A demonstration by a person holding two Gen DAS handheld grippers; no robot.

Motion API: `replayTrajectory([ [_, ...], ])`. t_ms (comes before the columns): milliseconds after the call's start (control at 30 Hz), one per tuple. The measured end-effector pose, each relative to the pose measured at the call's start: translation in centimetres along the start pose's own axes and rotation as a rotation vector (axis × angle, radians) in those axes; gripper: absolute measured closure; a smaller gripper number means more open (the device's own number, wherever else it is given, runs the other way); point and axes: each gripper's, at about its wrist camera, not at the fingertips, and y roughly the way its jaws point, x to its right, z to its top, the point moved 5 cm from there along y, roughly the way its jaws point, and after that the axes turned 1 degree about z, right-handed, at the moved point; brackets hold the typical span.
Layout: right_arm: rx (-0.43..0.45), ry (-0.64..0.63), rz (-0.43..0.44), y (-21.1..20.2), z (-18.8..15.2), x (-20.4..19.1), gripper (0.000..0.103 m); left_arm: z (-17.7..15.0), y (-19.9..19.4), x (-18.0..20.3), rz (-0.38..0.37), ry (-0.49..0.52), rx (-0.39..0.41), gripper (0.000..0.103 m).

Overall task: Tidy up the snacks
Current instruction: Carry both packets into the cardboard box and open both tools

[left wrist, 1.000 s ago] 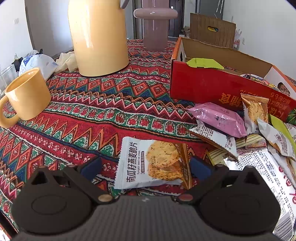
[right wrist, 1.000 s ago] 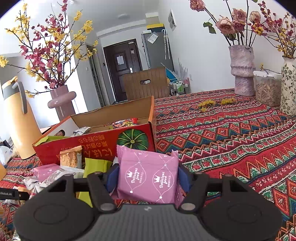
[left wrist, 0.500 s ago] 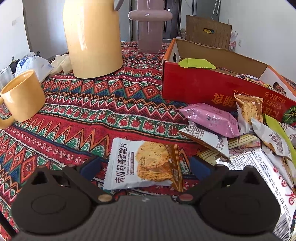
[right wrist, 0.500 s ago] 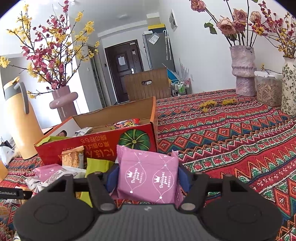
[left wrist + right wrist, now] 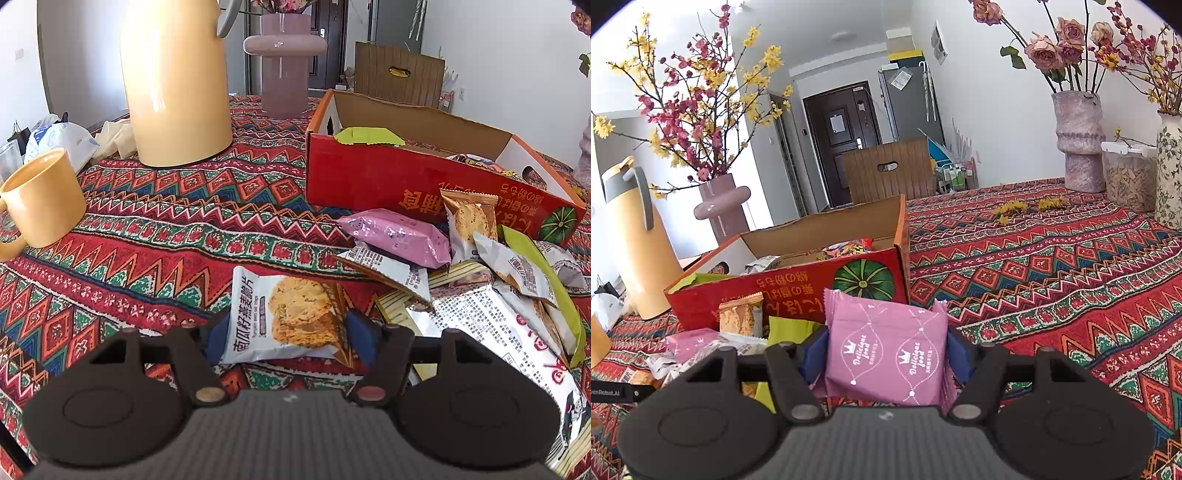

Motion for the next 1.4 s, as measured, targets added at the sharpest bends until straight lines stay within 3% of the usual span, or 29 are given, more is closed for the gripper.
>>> replayTrajectory([
  [333,0.007,-0.011,0.004,-0.2,0.0,-0.3,0.038,0.0,-1.0,-0.4,-0.018,-0.006,0.033,0.037],
  [667,0.029,-0.043,0.01,-1.5,1.0,-1.3,0.038,1.7,-3.8,-0.7,-0.032,-0.009,0.124,0.037],
  [1400,0.103,-0.143,0.079,0.3,6.7,-6.8,0.038,9.1,-7.4,3.8,-0.121,0.038,0.327,0.037],
])
